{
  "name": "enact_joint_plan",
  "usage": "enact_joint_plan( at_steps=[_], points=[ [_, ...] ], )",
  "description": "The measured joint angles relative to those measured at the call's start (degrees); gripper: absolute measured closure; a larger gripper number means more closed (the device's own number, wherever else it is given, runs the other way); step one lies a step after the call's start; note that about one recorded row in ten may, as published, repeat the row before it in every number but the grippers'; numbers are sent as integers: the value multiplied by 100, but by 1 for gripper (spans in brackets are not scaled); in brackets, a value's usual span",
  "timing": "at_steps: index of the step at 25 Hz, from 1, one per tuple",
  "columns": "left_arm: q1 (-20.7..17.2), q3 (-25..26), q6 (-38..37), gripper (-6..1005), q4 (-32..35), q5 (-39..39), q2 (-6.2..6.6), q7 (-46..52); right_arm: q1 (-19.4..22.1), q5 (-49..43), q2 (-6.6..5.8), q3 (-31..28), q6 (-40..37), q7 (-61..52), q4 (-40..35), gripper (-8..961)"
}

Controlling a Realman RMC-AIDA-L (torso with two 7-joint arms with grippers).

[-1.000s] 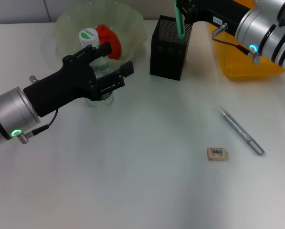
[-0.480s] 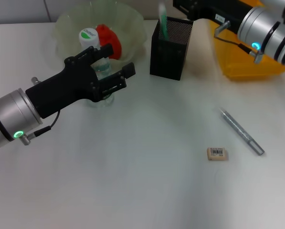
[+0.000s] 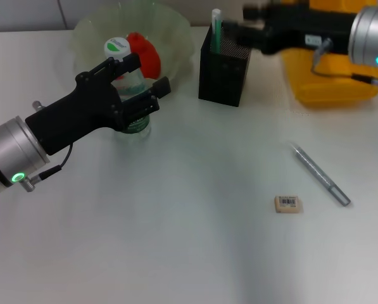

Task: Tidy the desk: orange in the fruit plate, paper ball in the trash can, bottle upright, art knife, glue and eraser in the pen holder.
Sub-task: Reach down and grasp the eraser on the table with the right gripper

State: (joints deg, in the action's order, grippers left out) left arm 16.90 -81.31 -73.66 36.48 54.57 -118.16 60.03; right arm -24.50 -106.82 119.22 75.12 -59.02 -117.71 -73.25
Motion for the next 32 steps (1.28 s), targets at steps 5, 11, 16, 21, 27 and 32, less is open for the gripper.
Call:
enact_joint_plan(
  at_steps=[5, 11, 16, 21, 27, 32],
  points=[
    [-2, 1, 0, 201, 12, 1, -14, -53, -353, -1540, -10, -446, -1369, -1673, -685, 442],
    [6, 1, 0, 201, 13, 1, -27, -56, -921, -3181, -12, -531, -3001, -2637, -1252, 440],
    [39, -1, 1, 201, 0, 0, -34, -77, -1161, -3289, -13, -364, -3354, -2115, -869, 428],
    [22, 1, -2, 201, -4, -15, -32, -138, -1535, -3514, -7, -198, -3690, -2225, -354, 402],
    [19, 1, -6, 201, -10, -28, -31, -150, -1887, -4416, 14, 407, -3848, -3374, -144, 370],
    [30, 2, 15, 201, -13, -6, -31, -222, -2109, -4476, 23, 596, -4145, -3963, -33, 344]
  ],
)
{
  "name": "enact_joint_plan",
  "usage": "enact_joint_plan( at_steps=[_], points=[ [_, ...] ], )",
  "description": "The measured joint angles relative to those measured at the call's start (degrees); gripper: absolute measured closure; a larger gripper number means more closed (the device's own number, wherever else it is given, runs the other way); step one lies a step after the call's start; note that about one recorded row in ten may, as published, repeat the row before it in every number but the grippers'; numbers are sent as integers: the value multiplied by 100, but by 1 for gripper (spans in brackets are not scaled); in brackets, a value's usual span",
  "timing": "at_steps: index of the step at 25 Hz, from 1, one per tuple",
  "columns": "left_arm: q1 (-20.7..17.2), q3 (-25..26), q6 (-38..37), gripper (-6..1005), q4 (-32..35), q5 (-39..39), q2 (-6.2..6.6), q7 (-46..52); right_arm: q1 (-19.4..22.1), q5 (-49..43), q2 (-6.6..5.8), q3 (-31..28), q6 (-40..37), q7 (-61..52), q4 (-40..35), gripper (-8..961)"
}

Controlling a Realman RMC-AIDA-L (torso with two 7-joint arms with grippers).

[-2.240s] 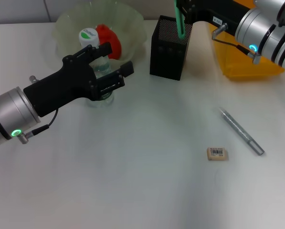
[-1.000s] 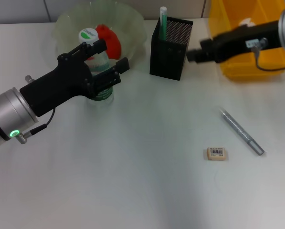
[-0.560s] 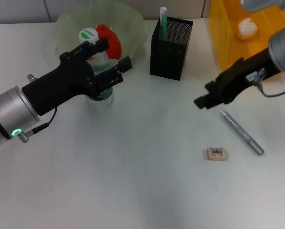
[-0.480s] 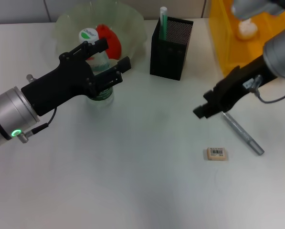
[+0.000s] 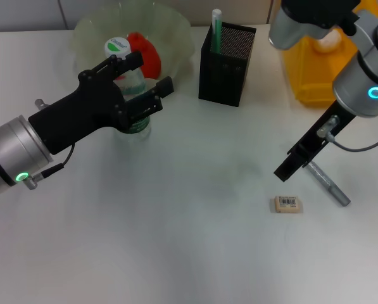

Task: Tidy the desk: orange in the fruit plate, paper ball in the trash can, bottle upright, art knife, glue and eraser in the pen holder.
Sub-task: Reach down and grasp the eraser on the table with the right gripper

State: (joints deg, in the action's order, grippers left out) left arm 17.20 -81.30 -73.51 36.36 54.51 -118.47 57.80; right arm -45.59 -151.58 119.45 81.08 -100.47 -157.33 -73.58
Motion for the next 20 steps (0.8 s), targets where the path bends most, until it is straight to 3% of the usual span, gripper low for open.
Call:
enact_joint_plan(
  at_steps=[8, 20],
  points=[
    [96, -2, 25, 201, -136, -25, -11, -143, 36, 162, 41, 651, -234, -1207, 109, 341],
    [116, -3, -4, 201, -147, 3, -6, -187, 66, 427, 17, 662, 227, -1213, 815, 350]
  ],
)
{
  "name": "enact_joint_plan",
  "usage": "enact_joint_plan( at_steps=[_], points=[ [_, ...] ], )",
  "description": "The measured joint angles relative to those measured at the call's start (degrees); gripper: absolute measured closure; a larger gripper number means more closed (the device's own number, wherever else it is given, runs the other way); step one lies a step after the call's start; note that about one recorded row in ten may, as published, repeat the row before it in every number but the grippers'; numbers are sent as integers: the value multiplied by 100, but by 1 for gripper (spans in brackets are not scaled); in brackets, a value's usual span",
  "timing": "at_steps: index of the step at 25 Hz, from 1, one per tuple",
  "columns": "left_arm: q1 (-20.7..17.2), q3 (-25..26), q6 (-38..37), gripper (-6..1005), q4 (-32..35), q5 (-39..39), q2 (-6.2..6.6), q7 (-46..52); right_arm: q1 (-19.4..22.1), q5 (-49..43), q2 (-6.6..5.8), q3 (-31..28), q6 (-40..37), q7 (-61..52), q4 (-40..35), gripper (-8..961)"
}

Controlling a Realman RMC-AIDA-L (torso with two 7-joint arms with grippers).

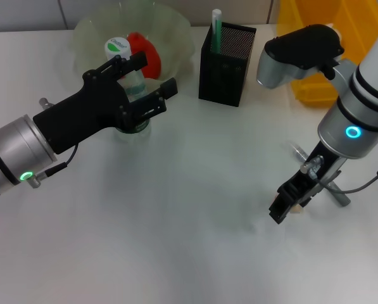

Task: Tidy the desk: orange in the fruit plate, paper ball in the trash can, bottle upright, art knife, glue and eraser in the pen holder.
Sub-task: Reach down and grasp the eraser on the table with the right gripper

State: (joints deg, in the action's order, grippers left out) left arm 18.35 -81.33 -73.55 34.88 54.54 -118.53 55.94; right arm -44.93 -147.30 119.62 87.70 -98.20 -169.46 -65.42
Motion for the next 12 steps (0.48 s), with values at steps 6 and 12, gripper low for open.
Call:
enact_joint_plan(
  at_steps=[6, 12],
  points=[
    [-6, -1, 0, 201, 0, 4, 6, 14, -126, -258, -34, -34, -30, 13, 11, 353],
    [-2, 0, -1, 201, 0, 4, 6, 16, -224, -375, -30, -51, -43, 15, 202, 355]
  ],
)
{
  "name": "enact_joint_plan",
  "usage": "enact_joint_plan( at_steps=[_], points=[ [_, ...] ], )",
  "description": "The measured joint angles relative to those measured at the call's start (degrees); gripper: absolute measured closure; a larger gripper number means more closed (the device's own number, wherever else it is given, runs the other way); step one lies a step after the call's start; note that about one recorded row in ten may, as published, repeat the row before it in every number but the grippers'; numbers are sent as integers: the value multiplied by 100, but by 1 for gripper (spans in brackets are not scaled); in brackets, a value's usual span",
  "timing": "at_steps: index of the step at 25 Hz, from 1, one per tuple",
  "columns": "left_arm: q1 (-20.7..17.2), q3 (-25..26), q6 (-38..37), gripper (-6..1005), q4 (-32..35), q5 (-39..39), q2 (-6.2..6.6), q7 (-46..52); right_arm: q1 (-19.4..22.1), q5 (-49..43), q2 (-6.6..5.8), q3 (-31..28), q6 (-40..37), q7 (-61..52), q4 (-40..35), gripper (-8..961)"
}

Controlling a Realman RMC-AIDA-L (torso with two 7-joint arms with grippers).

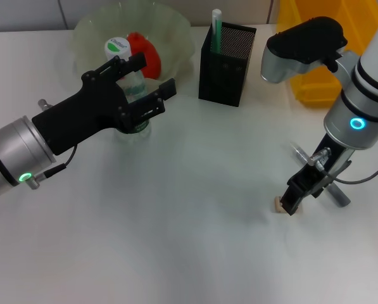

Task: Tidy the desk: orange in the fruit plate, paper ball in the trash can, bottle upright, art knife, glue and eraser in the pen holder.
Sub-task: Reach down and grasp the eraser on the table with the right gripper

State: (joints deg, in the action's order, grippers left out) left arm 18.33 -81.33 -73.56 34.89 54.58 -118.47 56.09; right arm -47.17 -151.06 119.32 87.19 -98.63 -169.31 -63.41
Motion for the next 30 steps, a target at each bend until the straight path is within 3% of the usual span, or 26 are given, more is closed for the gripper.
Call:
enact_joint_plan(
  at_steps=[30],
  points=[
    [-28, 3, 31, 202, -128, -28, -1, -28, -408, 308, 42, 273, 833, 309, 1023, 370]
  ],
)
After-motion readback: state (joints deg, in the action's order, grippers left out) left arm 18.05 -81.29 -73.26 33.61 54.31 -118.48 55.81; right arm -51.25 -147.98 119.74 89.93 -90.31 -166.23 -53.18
